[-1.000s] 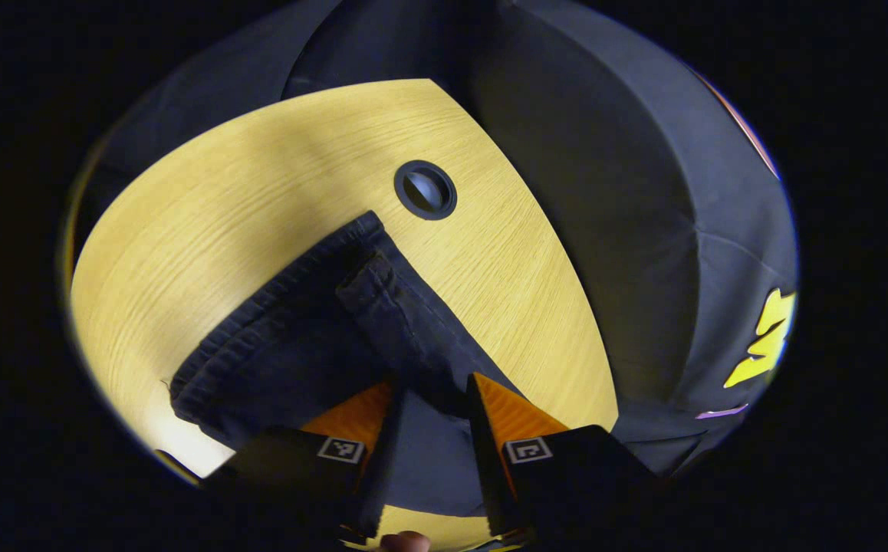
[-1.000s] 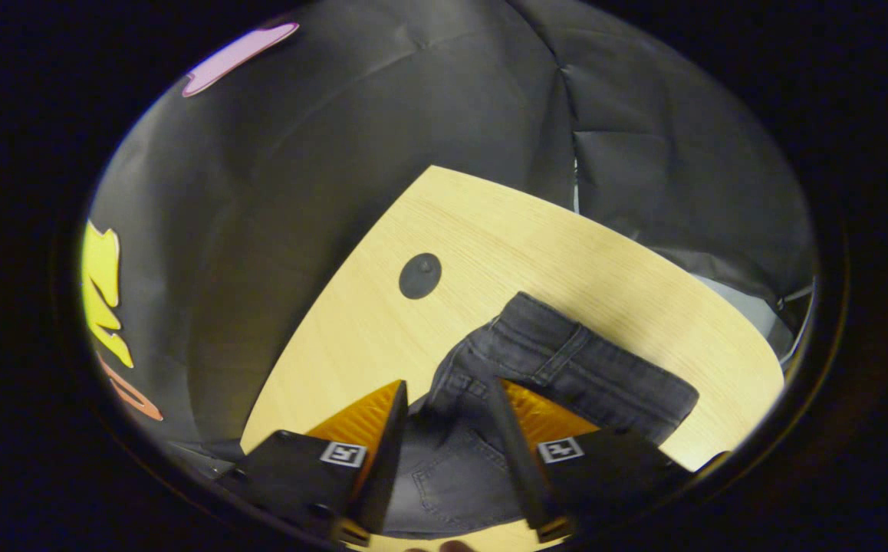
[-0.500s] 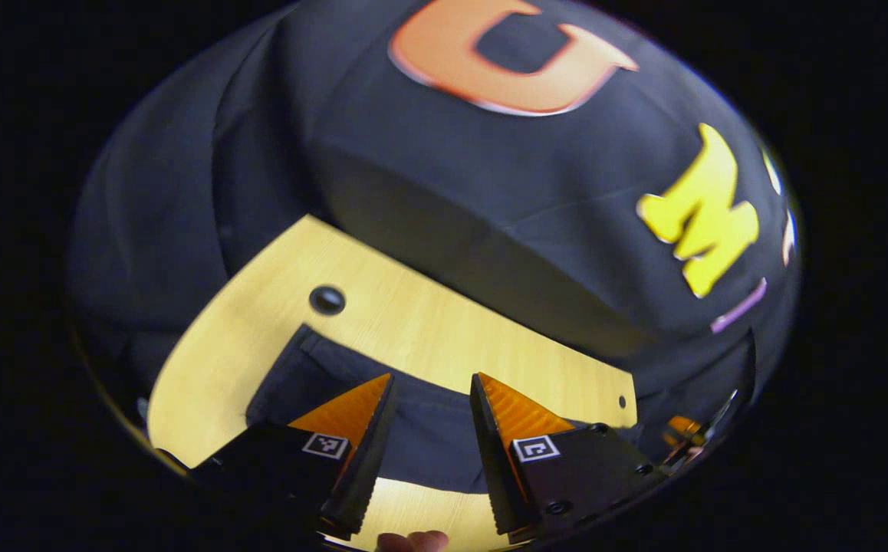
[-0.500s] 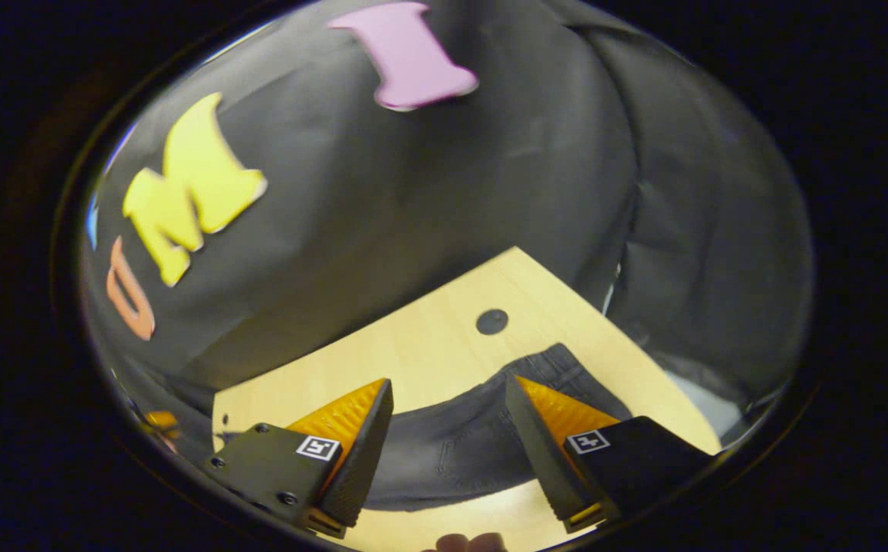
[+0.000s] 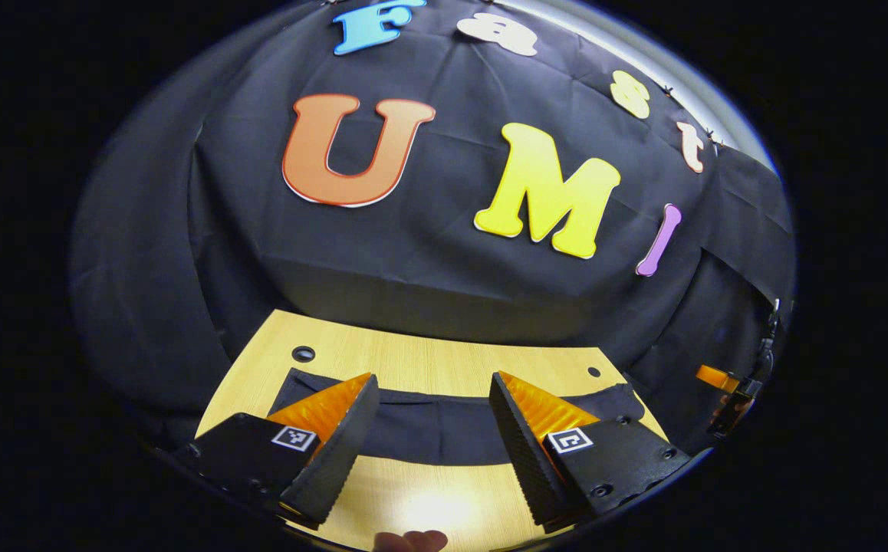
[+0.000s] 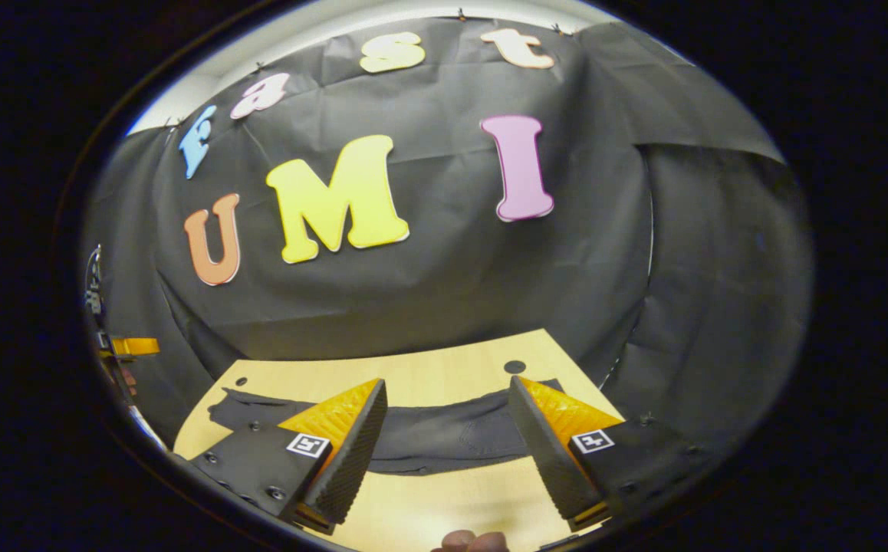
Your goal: Grasp the waist and the cuffs of the jeans and fold them to make the two legs overlap; first hold the waist and fold one-third of the jeans toward the cuffs, then hold the cuffs and fold the remaining one-third in the same direction to finish folding.
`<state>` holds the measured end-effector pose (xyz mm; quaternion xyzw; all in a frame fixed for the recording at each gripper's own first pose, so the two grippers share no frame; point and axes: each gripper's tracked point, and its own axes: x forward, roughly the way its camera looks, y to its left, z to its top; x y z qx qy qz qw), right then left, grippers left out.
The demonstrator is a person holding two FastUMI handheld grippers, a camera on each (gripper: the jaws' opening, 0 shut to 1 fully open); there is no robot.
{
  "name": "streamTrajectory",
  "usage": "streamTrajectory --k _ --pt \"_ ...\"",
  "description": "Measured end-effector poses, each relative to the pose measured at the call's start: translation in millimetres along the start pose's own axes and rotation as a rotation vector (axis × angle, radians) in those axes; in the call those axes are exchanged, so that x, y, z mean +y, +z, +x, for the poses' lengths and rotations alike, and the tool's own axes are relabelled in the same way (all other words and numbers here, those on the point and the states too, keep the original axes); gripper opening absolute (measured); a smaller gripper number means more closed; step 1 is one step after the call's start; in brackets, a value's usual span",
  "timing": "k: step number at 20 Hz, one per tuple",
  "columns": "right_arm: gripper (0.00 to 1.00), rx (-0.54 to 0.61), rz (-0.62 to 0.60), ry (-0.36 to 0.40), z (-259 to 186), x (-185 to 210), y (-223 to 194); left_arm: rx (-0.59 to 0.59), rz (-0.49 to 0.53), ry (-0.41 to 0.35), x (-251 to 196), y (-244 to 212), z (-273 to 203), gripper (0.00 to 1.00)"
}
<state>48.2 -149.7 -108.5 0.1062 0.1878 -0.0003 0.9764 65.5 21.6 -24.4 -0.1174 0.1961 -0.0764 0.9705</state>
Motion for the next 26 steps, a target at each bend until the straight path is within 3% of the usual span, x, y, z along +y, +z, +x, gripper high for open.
streamTrajectory --k 5,9,15,21,22,26 --pt "0.99 0.018 -0.037 -0.068 -29.9 -1.2 -33.7 -0.116 -0.016 0.092 -6.2 -18.0 -20.8 0.95" --pt "0.98 0.088 0.002 -0.098 -7.3 -29.3 -59.0 -0.150 0.023 0.125 -5.5 -9.8 -17.8 0.95" --pt "0.98 0.184 0.103 -0.185 84.7 -134.6 -112.6 -0.173 0.228 0.192 -20.5 9.6 -3.2 0.95" --pt "0.99 0.306 0.137 -0.217 184.6 -223.6 -177.1 -0.103 0.199 0.212 -52.6 -7.7 35.6 0.95" --pt "0.94 0.336 0.166 -0.211 195.5 -229.2 -189.1 -0.096 0.205 0.211 -57.0 -8.4 41.3 0.95" --pt "0.99 0.371 0.251 -0.170 219.1 -234.3 -210.1 -0.061 0.204 0.213 -64.4 -12.8 52.5 0.95"
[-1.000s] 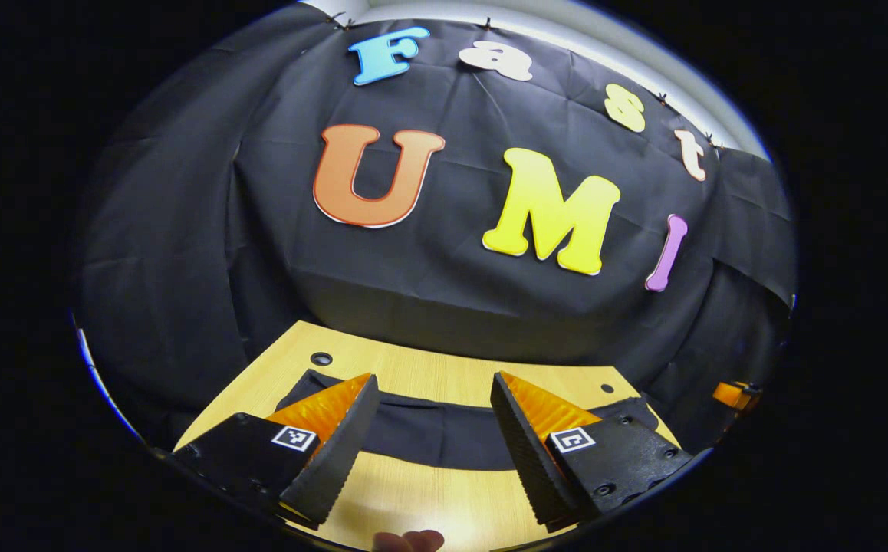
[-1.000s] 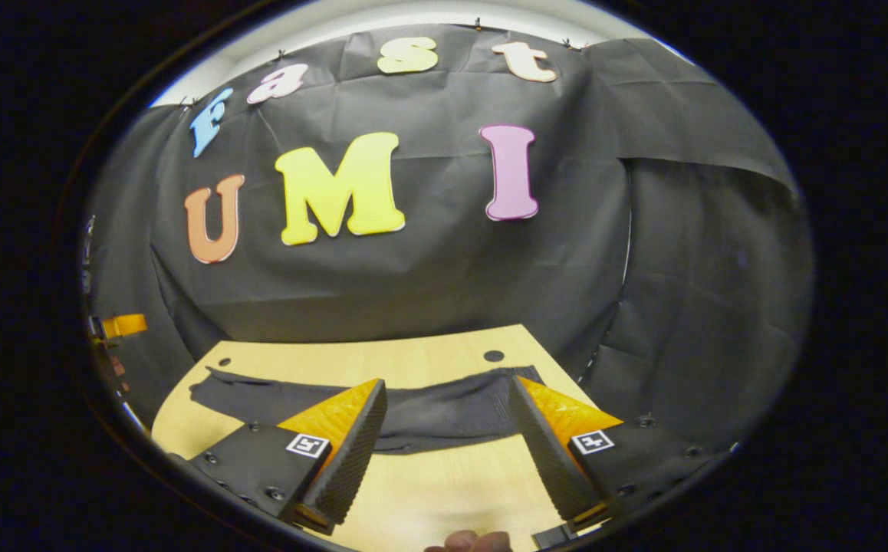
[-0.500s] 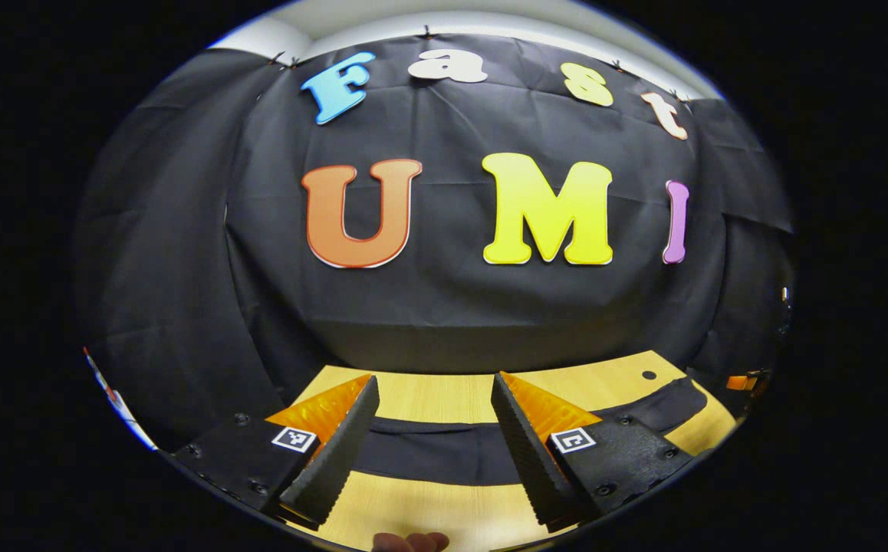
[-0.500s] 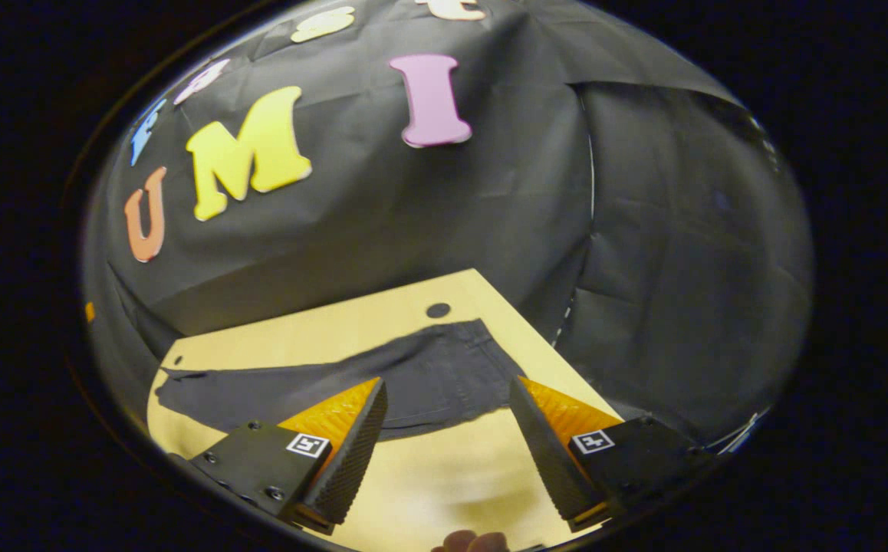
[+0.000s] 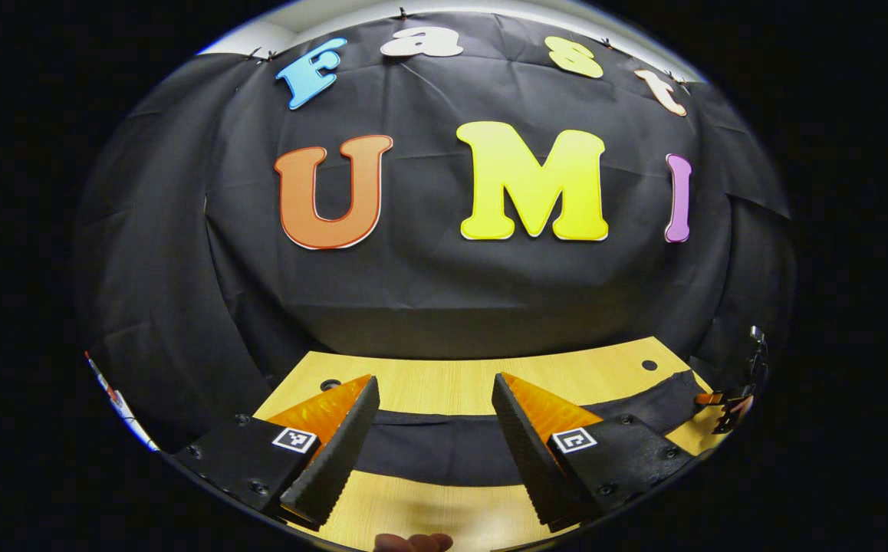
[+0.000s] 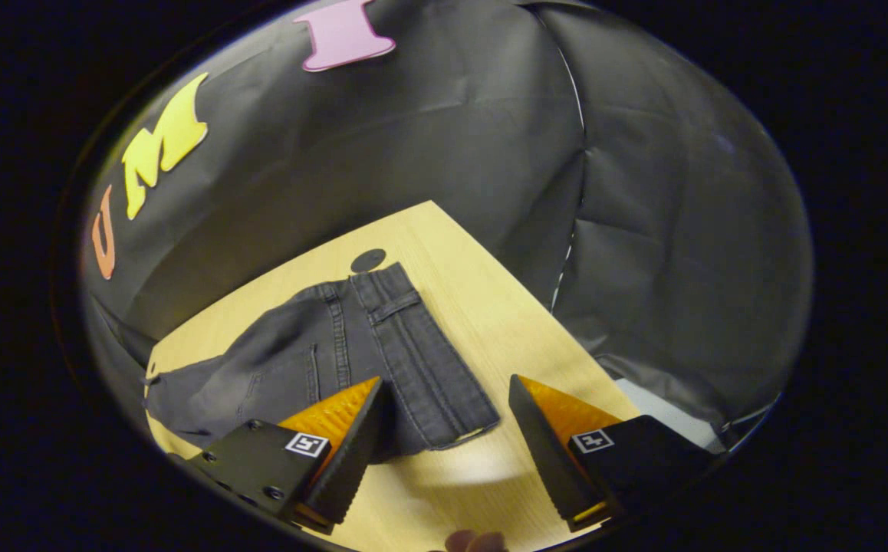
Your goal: Grasp the waist and the cuffs of the jeans and fold them to make the two legs overlap; first hold the waist and fold one-third of the jeans toward the cuffs, then hold the cuffs and fold the remaining one-third in the same direction to finish folding.
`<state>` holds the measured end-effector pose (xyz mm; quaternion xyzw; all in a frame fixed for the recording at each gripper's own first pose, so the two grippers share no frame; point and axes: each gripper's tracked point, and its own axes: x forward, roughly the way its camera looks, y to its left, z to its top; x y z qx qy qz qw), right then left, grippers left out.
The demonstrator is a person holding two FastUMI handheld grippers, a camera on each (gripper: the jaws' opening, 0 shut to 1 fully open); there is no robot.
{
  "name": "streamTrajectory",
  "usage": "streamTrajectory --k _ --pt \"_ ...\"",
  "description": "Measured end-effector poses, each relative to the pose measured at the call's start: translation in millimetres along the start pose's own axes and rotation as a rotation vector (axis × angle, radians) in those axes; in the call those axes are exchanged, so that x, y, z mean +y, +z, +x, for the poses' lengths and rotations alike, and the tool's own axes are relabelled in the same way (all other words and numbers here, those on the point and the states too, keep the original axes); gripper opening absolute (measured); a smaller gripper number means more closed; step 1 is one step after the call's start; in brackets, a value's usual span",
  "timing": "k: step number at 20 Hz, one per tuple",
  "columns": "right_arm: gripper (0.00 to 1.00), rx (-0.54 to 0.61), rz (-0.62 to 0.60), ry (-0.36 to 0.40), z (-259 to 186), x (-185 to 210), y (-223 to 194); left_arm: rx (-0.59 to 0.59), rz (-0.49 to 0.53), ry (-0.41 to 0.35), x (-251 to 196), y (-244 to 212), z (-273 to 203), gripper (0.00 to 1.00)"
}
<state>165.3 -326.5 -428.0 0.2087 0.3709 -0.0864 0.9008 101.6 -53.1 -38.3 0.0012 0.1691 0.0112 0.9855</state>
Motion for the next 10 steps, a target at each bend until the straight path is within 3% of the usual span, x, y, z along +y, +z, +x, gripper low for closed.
streamTrajectory --k 2,5,7,8,10 --pt "0.98 0.002 -0.042 0.002 -0.1 3.3 -3.2 0.013 -0.015 0.005 -0.4 -3.0 0.5 0.95" --pt "0.77 0.034 -0.038 0.041 8.2 15.7 -8.7 0.036 -0.046 0.020 4.0 -10.8 1.4 0.96" --pt "0.50 0.046 0.029 0.056 6.2 26.3 -5.8 0.039 -0.076 0.035 11.3 -11.7 -0.8 0.96" --pt "0.41 0.057 0.049 0.038 5.3 25.4 -6.5 0.041 -0.086 0.043 16.3 -14.2 -1.9 0.96" --pt "0.17 0.061 0.028 0.008 1.1 27.2 -2.7 0.035 -0.105 0.064 29.0 -15.0 -6.1 0.96"
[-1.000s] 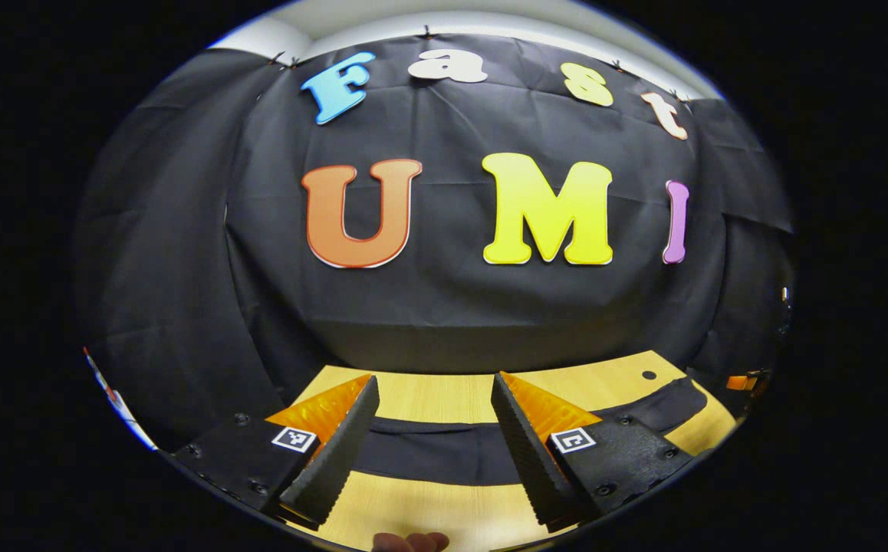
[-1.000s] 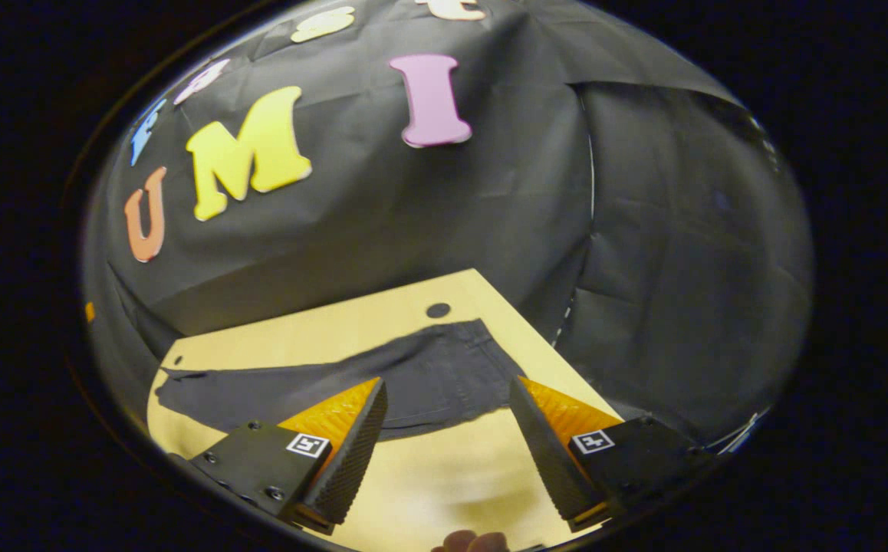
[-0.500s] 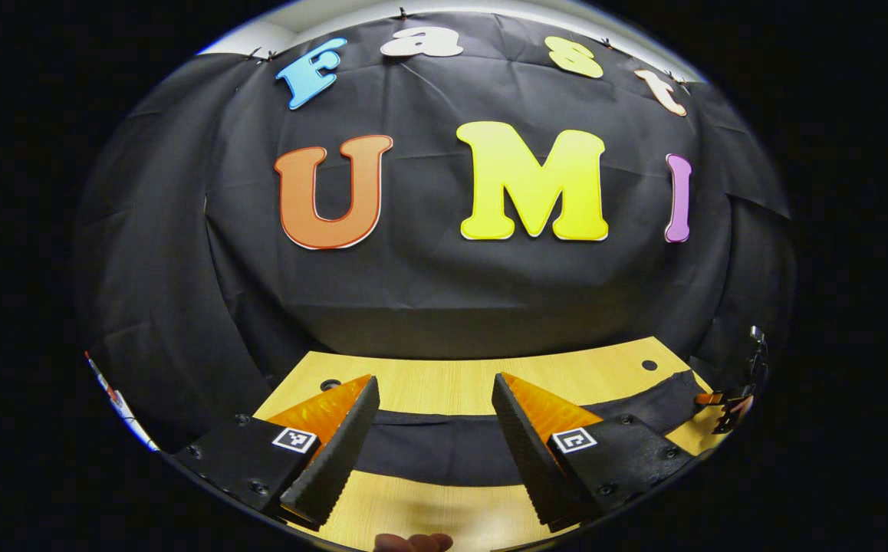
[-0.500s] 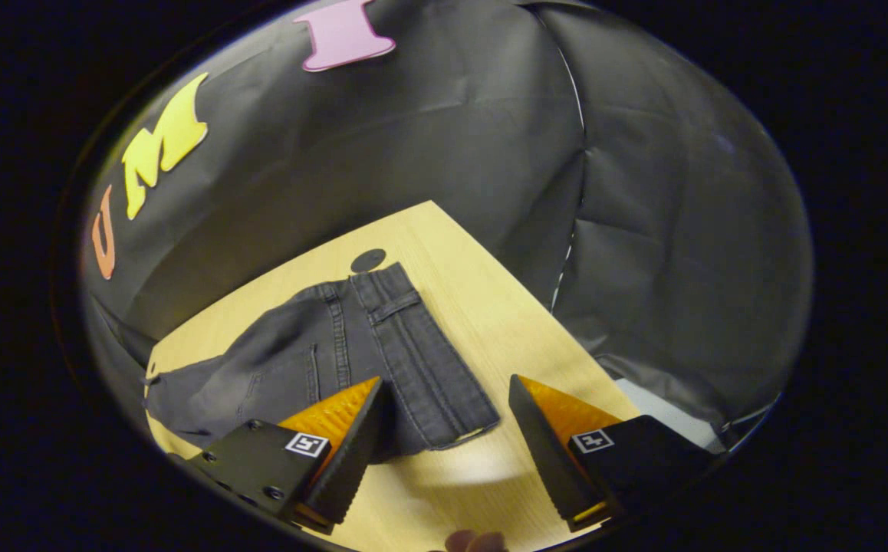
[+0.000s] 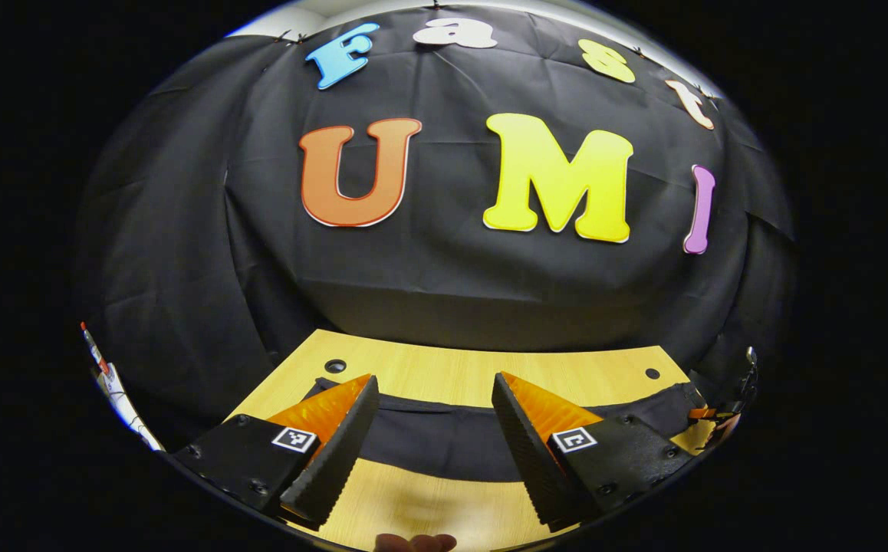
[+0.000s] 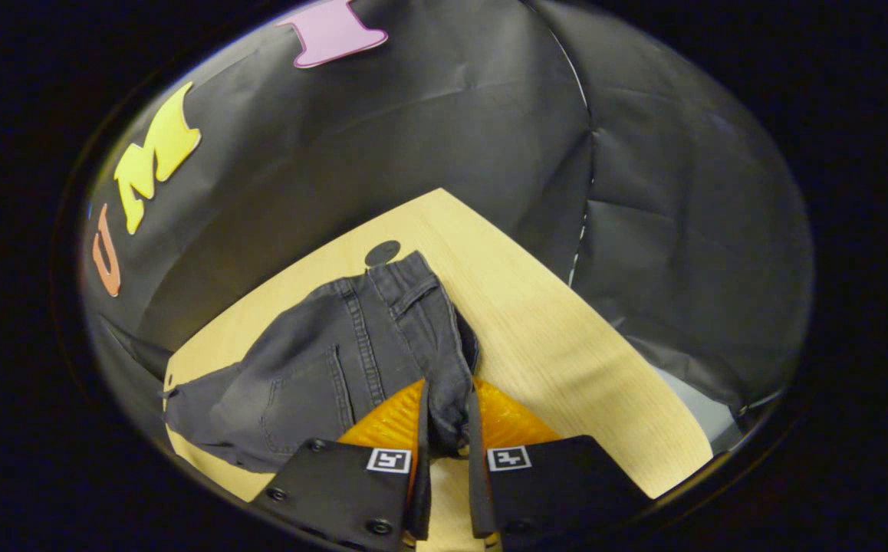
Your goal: Grasp the waist and the cuffs of the jeans and fold them to make the two legs overlap; first hold the waist and fold one-third of the jeans toward the cuffs, then hold the cuffs and fold the remaining one-third in the same direction to finish folding.
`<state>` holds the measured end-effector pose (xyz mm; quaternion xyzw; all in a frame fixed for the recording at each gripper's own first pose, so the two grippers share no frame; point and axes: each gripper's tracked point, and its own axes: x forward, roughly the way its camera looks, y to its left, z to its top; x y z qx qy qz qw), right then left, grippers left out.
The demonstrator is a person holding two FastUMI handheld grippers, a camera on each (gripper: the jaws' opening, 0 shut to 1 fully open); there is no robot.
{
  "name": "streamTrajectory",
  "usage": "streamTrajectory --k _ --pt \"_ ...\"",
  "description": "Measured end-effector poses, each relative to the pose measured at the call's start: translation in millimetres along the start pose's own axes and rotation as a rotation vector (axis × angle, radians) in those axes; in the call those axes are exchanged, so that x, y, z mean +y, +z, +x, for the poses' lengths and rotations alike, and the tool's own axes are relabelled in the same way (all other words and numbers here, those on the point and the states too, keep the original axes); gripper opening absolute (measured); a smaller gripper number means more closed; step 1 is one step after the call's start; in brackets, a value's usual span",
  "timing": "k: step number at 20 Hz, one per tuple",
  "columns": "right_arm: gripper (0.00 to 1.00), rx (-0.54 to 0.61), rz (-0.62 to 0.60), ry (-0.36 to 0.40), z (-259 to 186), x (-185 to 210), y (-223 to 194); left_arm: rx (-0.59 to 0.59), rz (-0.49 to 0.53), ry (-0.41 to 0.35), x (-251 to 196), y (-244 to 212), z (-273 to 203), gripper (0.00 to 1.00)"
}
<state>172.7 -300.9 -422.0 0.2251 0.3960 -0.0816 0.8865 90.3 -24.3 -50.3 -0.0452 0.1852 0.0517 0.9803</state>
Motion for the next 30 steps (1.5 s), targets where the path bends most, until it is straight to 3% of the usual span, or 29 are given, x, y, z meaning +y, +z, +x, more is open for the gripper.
streamTrajectory --k 2,4,12,17,19,24,26,30 --pt "0.05 -0.009 -0.043 -0.030 -4.6 -2.2 5.5 -0.002 -0.023 0.022 15.5 -2.1 -4.6 0.96" --pt "0.00 -0.031 -0.087 -0.035 -12.4 2.1 11.6 -0.007 -0.050 0.041 29.7 -2.8 -7.5 0.95" --pt "0.04 -0.189 -0.144 0.037 -74.2 29.9 57.1 -0.045 -0.080 0.097 88.1 -9.9 -24.3 0.96" --pt "0.00 -0.267 -0.239 0.166 -132.1 71.8 71.1 -0.070 -0.144 0.096 126.2 -16.8 -39.7 0.95" --pt "0.04 -0.277 -0.291 0.234 -157.1 104.1 61.1 -0.090 -0.152 0.109 144.2 -15.6 -46.0 0.95" --pt "0.04 -0.247 -0.451 0.327 -138.0 176.5 3.4 -0.136 -0.087 0.175 205.1 -9.0 -66.5 0.96" --pt "0.00 -0.229 -0.534 0.324 -123.1 195.5 -20.9 -0.144 -0.090 0.200 226.2 -7.1 -75.1 0.95" --pt "0.04 -0.168 -0.723 0.299 -77.3 229.6 -87.0 -0.128 -0.114 0.244 256.8 -21.8 -89.0 0.95"
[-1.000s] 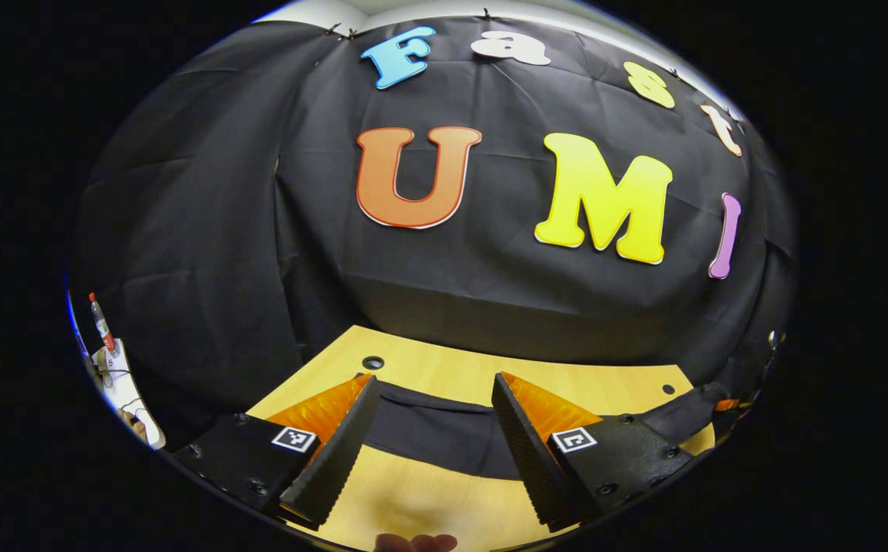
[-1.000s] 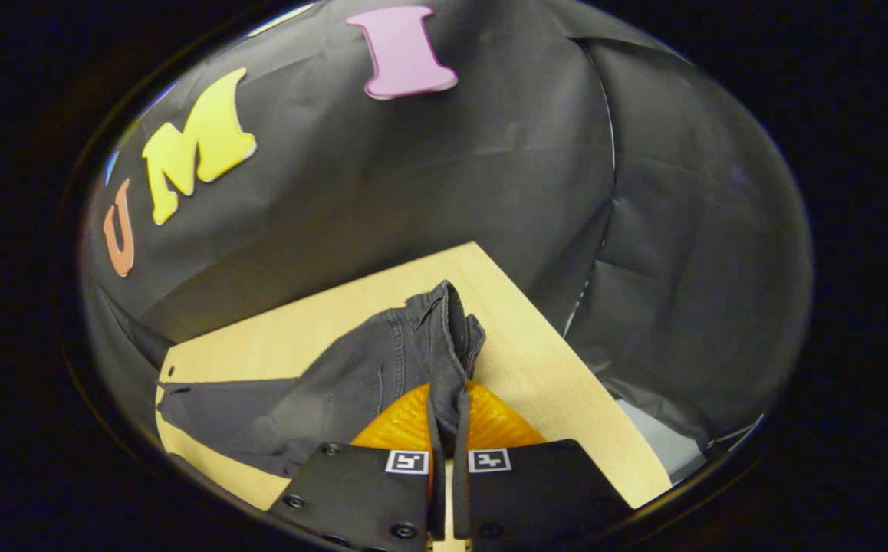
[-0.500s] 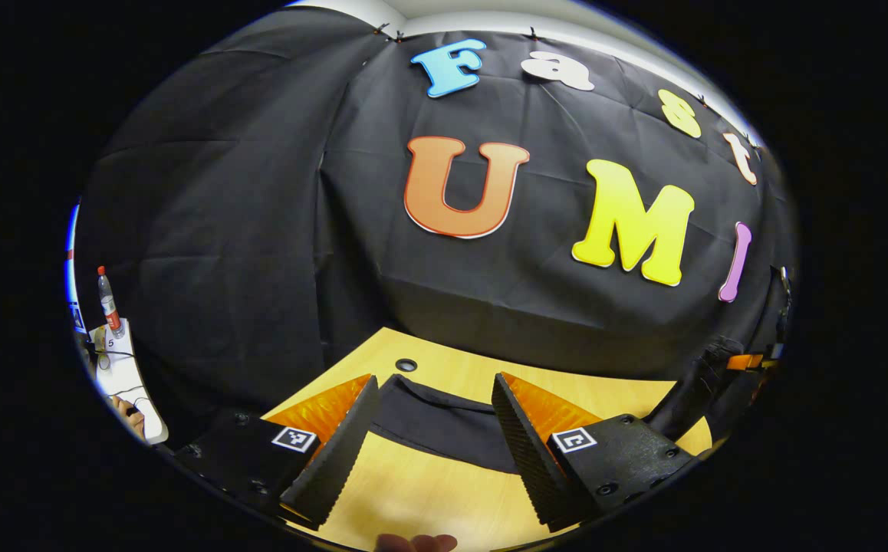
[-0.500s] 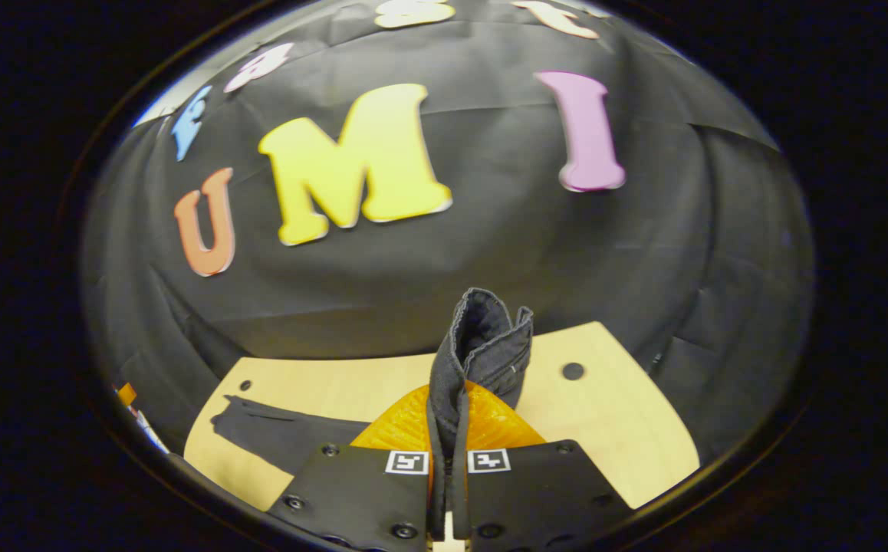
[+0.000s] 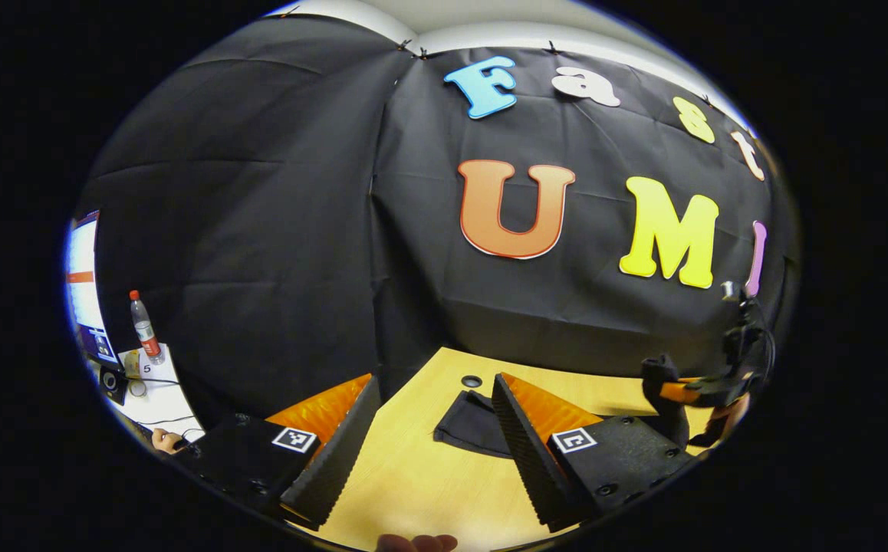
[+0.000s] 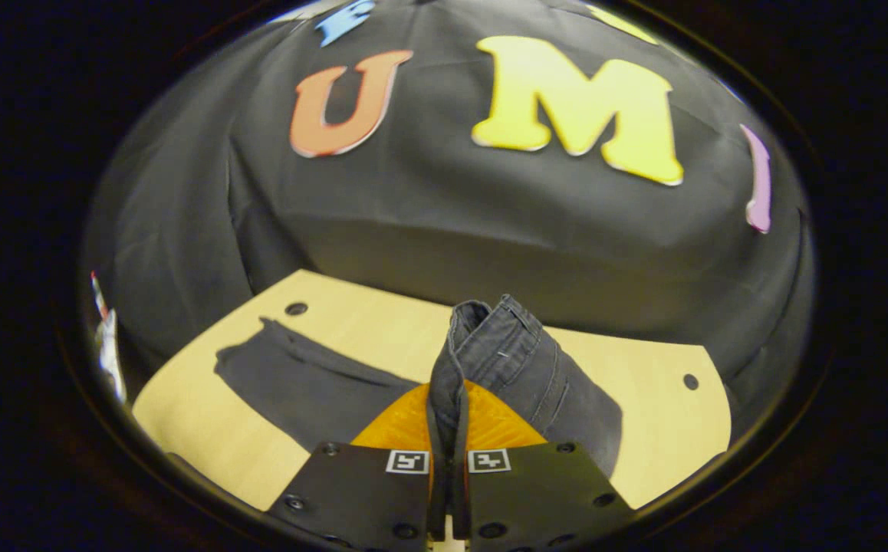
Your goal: Grasp the waist and the cuffs of the jeans and fold them to make the two legs overlap; first hold the waist and fold one-third of the jeans toward the cuffs, then hold the cuffs and fold the remaining one-third in the same direction to finish folding.
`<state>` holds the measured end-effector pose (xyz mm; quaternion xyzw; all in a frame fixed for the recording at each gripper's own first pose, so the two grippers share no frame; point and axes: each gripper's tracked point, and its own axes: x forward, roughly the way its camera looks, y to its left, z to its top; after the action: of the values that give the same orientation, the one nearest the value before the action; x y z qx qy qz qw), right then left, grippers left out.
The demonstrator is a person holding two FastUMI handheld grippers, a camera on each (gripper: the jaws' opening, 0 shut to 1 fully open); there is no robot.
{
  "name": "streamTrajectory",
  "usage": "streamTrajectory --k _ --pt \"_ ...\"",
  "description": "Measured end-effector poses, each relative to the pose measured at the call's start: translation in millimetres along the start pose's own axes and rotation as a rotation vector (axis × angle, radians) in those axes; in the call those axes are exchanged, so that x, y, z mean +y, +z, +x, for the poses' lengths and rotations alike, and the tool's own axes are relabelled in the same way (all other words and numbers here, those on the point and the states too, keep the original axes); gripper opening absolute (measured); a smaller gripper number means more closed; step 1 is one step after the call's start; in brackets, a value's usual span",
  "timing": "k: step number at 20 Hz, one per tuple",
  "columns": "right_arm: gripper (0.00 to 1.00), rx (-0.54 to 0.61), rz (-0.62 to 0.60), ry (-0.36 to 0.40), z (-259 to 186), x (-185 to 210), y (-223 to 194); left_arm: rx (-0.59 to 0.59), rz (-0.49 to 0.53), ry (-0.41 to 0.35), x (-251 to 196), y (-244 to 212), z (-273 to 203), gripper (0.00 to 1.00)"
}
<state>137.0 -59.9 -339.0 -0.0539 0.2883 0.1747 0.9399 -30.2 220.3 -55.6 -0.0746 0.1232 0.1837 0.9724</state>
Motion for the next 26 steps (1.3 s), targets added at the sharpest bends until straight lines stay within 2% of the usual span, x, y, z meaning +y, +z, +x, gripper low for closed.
streamTrajectory --k 3,6,7,8,9,10,11,12,14,17,21,24,26 --pt "0.04 0.095 -0.032 -0.003 13.1 7.0 -32.0 0.020 -0.011 0.030 21.2 -10.1 -3.6 0.96" --pt "0.04 0.142 -0.110 -0.001 16.8 7.8 -43.7 0.012 -0.017 0.045 33.4 -13.2 -3.6 0.95" --pt "0.05 0.167 -0.137 0.007 17.0 7.0 -51.0 0.020 -0.021 0.049 35.2 -16.3 -1.1 0.95" --pt "0.12 0.186 -0.147 0.024 13.6 6.9 -54.6 0.029 -0.025 0.051 37.0 -20.3 0.0 0.95" --pt "0.12 0.204 -0.143 0.047 7.7 8.4 -54.1 0.037 -0.030 0.050 36.2 -23.6 3.7 0.95" --pt "0.25 0.203 -0.129 0.068 5.5 12.9 -52.4 0.044 -0.036 0.041 35.1 -28.7 7.5 0.95" --pt "0.28 0.199 -0.105 0.100 -1.0 18.5 -47.3 0.051 -0.044 0.031 32.2 -33.6 11.1 0.96" --pt "0.52 0.186 -0.077 0.146 -11.7 25.5 -39.4 0.052 -0.052 0.011 26.4 -39.1 15.6 0.95" --pt "0.99 0.156 -0.077 0.147 -30.3 25.5 -26.1 0.059 -0.055 -0.018 17.6 -56.3 30.2 0.96" --pt "0.99 0.120 -0.058 0.153 -63.1 16.8 -10.7 0.099 -0.062 -0.034 10.3 -78.7 48.2 0.96" --pt "0.99 0.067 -0.060 0.199 -101.9 9.5 10.4 0.147 -0.146 -0.063 2.1 -101.3 72.2 0.96" --pt "0.99 0.059 -0.087 0.213 -138.0 -10.6 13.3 0.213 -0.286 -0.116 -17.5 -123.9 95.1 0.96" --pt "0.99 0.038 -0.082 0.192 -166.2 -35.7 22.7 0.266 -0.447 -0.174 -34.7 -139.5 110.3 0.96"
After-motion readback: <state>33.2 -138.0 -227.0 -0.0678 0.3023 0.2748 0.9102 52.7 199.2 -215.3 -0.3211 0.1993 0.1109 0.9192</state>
